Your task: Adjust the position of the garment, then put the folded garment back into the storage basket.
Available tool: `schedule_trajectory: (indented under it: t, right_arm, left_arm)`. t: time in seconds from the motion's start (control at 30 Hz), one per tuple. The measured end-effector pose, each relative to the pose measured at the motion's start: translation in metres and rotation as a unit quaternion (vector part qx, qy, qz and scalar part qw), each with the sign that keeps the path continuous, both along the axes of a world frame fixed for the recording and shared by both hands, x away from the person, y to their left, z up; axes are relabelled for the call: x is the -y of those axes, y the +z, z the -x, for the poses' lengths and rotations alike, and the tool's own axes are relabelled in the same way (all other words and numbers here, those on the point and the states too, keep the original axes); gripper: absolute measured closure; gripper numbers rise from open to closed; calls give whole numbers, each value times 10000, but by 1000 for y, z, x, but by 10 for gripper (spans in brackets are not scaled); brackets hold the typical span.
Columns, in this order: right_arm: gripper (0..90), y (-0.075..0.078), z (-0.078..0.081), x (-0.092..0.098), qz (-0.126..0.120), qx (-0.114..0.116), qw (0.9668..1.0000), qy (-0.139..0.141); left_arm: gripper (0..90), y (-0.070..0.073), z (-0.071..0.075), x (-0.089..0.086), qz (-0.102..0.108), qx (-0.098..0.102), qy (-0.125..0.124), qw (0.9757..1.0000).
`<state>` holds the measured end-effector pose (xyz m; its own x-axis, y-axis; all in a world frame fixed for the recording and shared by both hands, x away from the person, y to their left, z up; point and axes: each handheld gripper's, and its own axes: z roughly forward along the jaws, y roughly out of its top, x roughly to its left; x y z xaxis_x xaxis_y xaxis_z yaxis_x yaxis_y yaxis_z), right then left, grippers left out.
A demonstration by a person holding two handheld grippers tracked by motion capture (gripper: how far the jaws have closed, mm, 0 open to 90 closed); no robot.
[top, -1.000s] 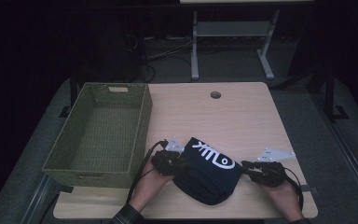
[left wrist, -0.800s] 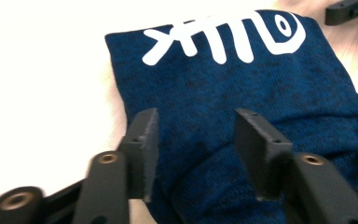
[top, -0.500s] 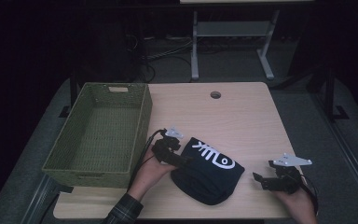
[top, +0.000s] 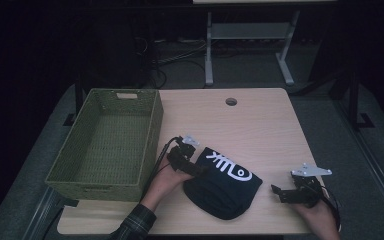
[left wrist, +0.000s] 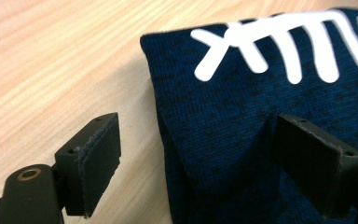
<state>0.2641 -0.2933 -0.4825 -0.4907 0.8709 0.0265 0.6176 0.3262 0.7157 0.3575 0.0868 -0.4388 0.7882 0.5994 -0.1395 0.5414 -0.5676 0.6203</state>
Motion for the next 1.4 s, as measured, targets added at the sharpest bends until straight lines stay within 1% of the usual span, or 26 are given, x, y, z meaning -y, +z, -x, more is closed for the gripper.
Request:
schedule_trajectory:
  t: [0.07,0.1,0.13,0.17,0.2,0.23,0.27,0.37,0.43,0.47,0.6,0.7,0.73,0.77,0.8,0.83,0.87,0.9,0.93,1.03,1.07,1.3,1.4]
  right_arm:
    - [91,0,0,0,0,2,10000,3]
    - [91,0,0,0,0,2,10000,3]
    - [91,0,0,0,0,0,10000,6]
    - [91,0,0,0,0,0,10000,6]
    - [91,0,0,0,-1,0,10000,13]
    - [91,0,0,0,-1,0,10000,16]
    - [91,0,0,0,-2,-2,10000,19]
    - [91,0,0,0,-8,-9,10000,23]
    - [92,0,-1,0,-12,-7,10000,28]
    - [91,0,-1,0,-10,-6,10000,33]
    - [91,0,-1,0,-15,-6,10000,40]
    - [92,0,-1,0,-14,-6,10000,42]
    - [92,0,-1,0,-13,-5,10000,43]
    - [92,0,-1,0,-14,-7,10000,41]
    - [92,0,-1,0,-15,-7,10000,42]
    - [92,0,-1,0,-16,-7,10000,41]
    - [92,0,-1,0,-13,-5,10000,44]
    - [92,0,-1,0,-15,-6,10000,42]
    - [92,0,-1,0,-15,-7,10000,42]
    - [92,0,-1,0,-16,-6,10000,42]
    - [92,0,-1,-1,-16,-5,10000,42]
    - [92,0,-1,-1,-15,-2,10000,43]
    - [92,0,-1,-1,-15,-3,10000,43]
  left_arm:
    - [153,-4,-1,0,-37,-60,10,10000]
    - [153,-4,-1,0,-37,-60,10,10000]
    - [153,-8,-2,1,-58,-100,-24,9999]
    - [153,-8,-2,1,-58,-100,-24,9999]
    - [153,-11,-2,1,-86,-137,-69,9998]
    - [153,-11,-2,1,-86,-137,-69,9998]
    - [153,-14,-3,2,-101,-154,-74,9998]
    - [153,-17,-3,2,-48,-192,-39,9998]
    - [153,-20,-4,2,-41,-277,-85,9996]
    - [153,-21,-3,2,-18,-261,-73,9996]
    - [155,-21,-3,2,-39,-237,-96,9997]
    - [173,-20,-3,2,-95,-212,-162,9996]
    - [216,-20,-2,3,-45,-248,-204,9995]
    - [243,-19,-2,3,-54,-255,-265,9993]
    - [261,-19,-2,3,-22,-256,-261,9993]
    - [288,-18,-2,2,-35,-293,-369,9989]
    - [331,-18,-1,2,8,-334,-399,9986]
    - [363,-18,-1,3,23,-332,-411,9986]
    - [381,-18,-1,2,35,-342,-448,9984]
    - [451,-18,-1,3,56,-357,-460,9983]
    - [483,-18,-1,3,71,-399,-510,9979]
    - [618,-17,-1,4,57,-481,-534,9974]
    - [666,-17,-1,4,109,-583,-507,9970]
